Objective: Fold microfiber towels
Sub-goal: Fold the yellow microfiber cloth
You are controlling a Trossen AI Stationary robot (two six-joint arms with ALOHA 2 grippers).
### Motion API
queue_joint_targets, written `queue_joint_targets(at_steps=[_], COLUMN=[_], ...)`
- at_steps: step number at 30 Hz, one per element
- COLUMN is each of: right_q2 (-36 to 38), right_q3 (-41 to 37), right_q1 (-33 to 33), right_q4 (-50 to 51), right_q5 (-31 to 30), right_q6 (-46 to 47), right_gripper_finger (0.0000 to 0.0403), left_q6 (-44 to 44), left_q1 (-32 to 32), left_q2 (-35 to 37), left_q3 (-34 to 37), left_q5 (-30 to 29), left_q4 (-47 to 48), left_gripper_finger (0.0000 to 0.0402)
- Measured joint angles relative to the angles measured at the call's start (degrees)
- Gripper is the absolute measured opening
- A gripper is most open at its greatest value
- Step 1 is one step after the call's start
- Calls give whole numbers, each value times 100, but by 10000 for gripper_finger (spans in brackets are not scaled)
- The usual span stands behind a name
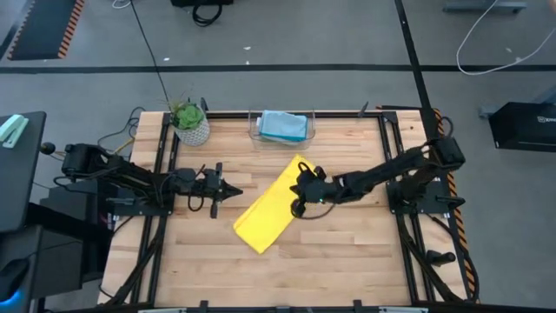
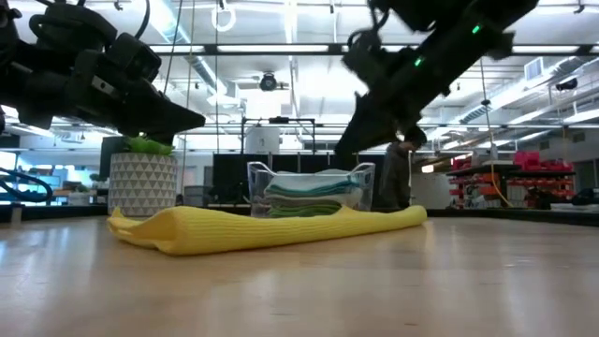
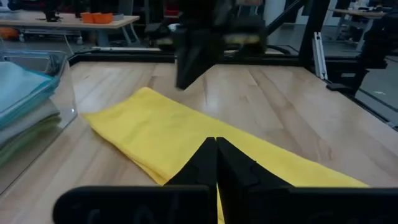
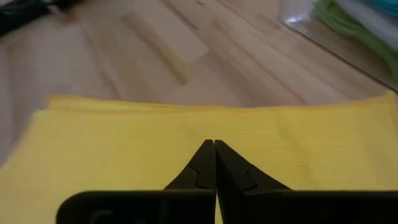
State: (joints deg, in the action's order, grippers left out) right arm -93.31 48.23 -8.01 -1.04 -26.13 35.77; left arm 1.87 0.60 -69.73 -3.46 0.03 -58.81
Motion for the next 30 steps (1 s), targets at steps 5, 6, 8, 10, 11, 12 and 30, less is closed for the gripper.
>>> queue_joint_targets(at_steps=[5,6,8,10,11,12,30], right_q2=[261,283,308,306,281,244,36], right_q3=[0,0,0,0,0,7,2], right_q1=[-380,-435,-549,-657,-699,-726,216], right_q4=[257,340,530,852,1041,1242,2240], right_q5=[-71,-78,-126,-166,-177,-185,-253], right_q6=[226,314,549,901,1066,1239,1571], right_gripper_finger=[4,4,4,3,3,3,5], left_q6=[-22,-15,-18,24,48,71,272], left_q1=[0,0,0,0,4,27,441], left_q2=[0,-2,0,-2,-2,-1,-1], left_q3=[0,0,0,0,0,0,0], left_q5=[17,19,20,20,27,54,-27], left_q4=[184,191,162,61,-36,-143,-225], left_gripper_finger=[11,10,6,5,6,9,11])
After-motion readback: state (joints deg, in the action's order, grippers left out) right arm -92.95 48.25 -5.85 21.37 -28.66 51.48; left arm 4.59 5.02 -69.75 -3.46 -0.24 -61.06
